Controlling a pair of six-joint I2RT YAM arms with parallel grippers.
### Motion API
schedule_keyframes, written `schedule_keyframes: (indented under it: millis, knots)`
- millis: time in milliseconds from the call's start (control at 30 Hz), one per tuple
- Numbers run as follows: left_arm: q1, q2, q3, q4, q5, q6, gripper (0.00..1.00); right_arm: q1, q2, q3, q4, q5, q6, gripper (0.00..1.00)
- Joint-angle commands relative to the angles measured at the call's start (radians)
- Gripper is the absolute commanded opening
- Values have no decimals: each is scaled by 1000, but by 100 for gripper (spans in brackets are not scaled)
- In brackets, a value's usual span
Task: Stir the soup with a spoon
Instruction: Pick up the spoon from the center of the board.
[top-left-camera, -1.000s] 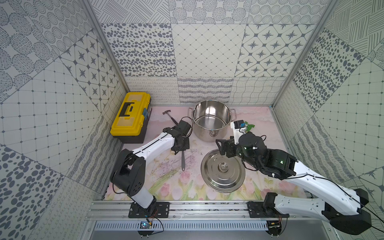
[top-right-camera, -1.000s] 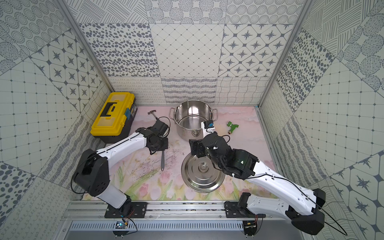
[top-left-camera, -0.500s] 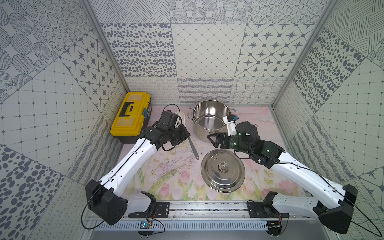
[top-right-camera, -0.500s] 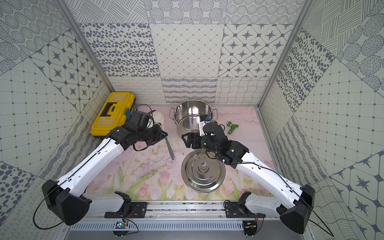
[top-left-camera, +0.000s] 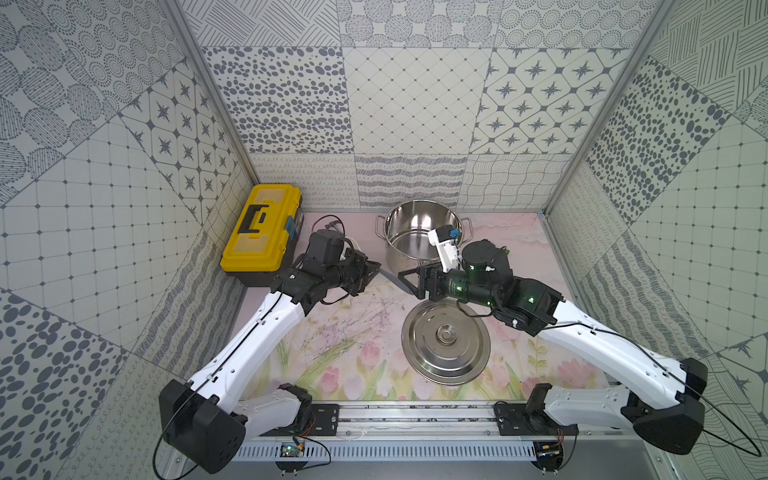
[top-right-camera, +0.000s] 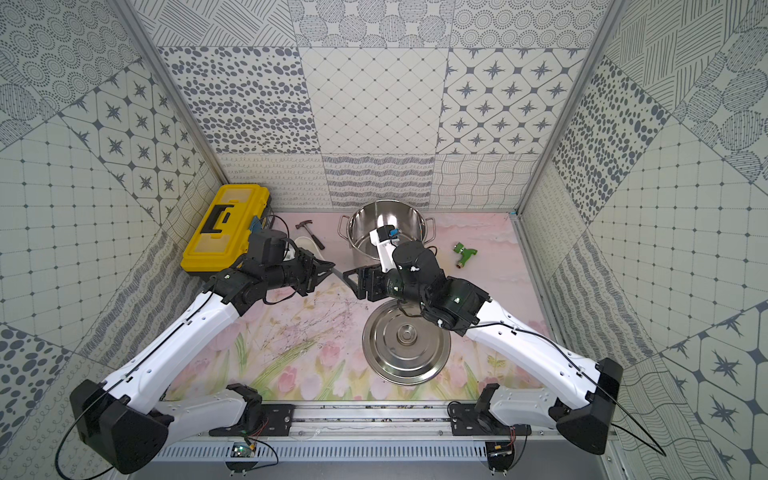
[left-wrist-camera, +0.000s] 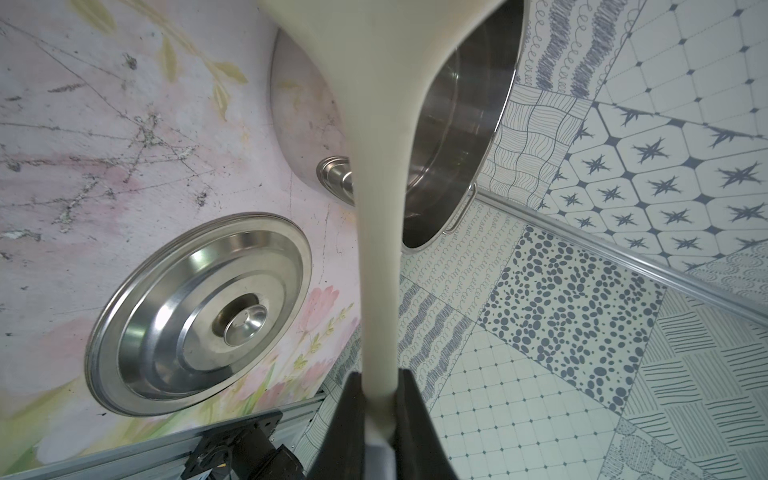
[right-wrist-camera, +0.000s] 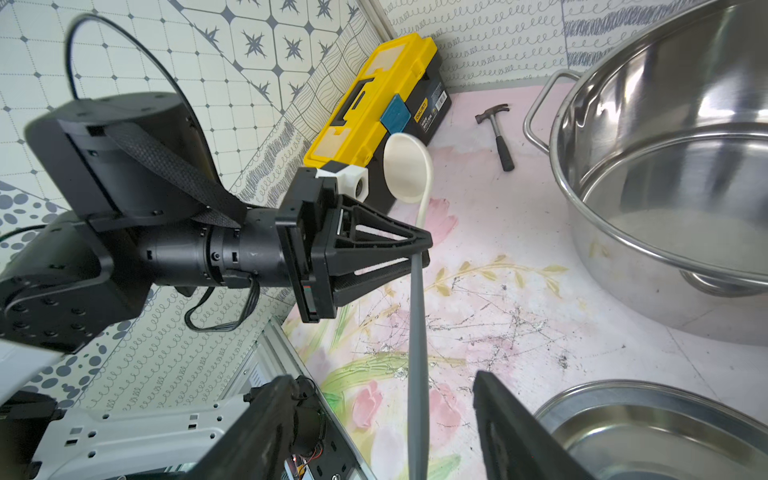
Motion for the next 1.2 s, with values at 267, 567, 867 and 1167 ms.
schedule_keyframes:
  millis: [267, 567, 867, 1167]
  knots:
    - [7, -39, -69, 218, 20, -277, 0, 14, 39, 42, -34, 13, -13, 62]
    - [6, -53, -92, 242, 33, -295, 0, 16, 53, 47, -35, 23, -4, 54]
    - [7, -64, -100, 248, 42, -297, 0, 16, 80, 71, -30, 22, -2, 41]
    - [8, -68, -114, 255, 51, -298, 0, 16, 86, 71, -20, 18, 12, 38]
